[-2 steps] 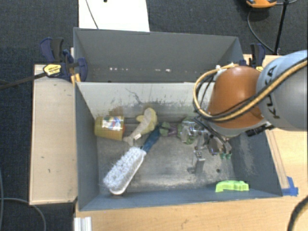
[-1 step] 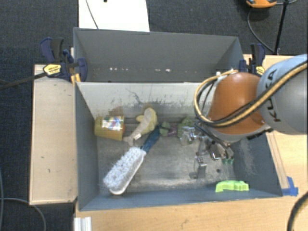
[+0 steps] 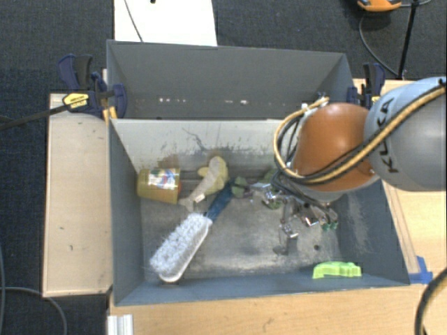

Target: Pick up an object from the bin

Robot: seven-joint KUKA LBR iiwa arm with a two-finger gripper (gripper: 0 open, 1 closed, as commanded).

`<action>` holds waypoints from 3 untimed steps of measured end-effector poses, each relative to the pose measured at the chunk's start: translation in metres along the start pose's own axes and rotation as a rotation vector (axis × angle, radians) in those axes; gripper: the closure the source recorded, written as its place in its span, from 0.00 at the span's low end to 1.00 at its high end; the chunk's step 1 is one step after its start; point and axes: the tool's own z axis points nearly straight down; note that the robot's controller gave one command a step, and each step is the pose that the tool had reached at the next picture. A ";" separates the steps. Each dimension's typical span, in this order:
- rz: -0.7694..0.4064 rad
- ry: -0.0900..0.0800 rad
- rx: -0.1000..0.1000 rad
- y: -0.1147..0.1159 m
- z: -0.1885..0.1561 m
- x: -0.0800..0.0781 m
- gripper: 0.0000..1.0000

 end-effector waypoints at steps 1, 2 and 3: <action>0.083 0.001 0.001 0.036 0.026 -0.013 0.00; 0.093 0.001 -0.005 0.054 0.043 -0.034 0.00; 0.159 0.001 0.000 0.053 0.048 -0.046 0.00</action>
Offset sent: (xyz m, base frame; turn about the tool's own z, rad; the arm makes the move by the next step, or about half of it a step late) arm 0.0259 0.0485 -0.0501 0.0995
